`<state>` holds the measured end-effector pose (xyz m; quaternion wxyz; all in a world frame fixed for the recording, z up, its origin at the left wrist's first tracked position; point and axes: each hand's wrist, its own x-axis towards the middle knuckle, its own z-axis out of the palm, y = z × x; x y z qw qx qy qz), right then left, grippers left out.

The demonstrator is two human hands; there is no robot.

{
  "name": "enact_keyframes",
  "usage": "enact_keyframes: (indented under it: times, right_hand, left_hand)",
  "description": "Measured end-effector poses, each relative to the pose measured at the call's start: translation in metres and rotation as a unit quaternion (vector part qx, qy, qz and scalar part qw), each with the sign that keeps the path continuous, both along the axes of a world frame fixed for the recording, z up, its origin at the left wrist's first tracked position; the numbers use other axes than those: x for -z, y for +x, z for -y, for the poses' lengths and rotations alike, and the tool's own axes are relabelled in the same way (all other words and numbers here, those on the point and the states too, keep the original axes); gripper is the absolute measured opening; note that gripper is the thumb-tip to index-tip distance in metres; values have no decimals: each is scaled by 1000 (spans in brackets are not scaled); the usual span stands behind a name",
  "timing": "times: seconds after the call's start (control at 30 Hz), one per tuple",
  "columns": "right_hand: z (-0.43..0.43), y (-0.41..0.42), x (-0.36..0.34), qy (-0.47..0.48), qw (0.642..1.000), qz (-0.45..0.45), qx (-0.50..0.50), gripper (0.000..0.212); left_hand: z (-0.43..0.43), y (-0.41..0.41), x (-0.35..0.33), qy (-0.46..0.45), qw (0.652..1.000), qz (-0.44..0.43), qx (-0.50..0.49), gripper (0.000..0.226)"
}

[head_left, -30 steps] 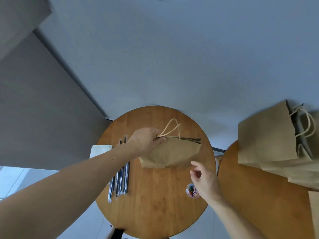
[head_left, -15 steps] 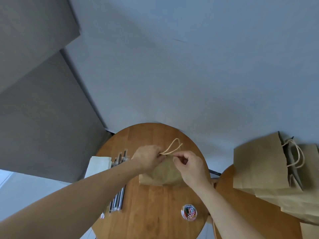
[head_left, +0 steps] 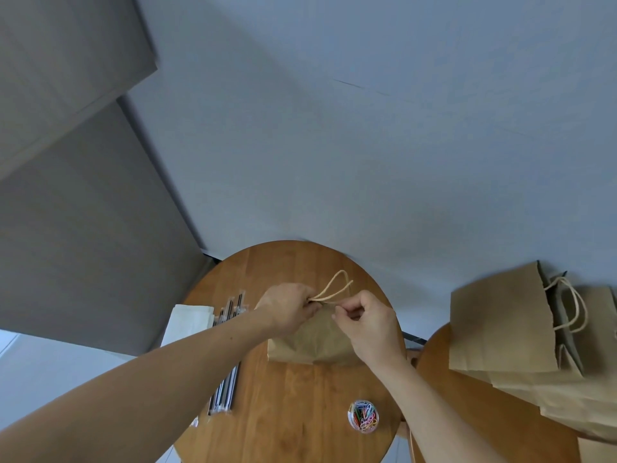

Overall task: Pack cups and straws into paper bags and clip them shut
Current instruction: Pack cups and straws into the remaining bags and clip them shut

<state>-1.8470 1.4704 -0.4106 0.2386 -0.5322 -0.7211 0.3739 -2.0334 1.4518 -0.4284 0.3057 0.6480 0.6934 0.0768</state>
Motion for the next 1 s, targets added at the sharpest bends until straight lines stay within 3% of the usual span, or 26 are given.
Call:
enact_keyframes:
  times: [0.2,0.33,0.5,0.63,0.8,1.0]
  right_hand:
    - [-3,-1,-1,15,1000,-17,8,9]
    - [-2,-2,0,29,999,-39,-1,2]
    - [-5,-6,3,108,993,-9,-37,14]
    - [-6,-9,9,114,993,5,-42,18]
    - [-13,-12,11,86,995,8,-57,14]
    - [-18,-11,14,141,986,33,-81,9]
  left_hand:
    - [-4,-2,4,13,998,47,-28,2]
    - [0,0,4,26,999,40,-21,4]
    - [7,-1,3,77,996,12,39,18]
    - [9,-2,5,116,991,-14,69,23]
    - [5,-4,4,115,990,-20,80,20]
    - [1,-3,3,97,992,-15,80,23]
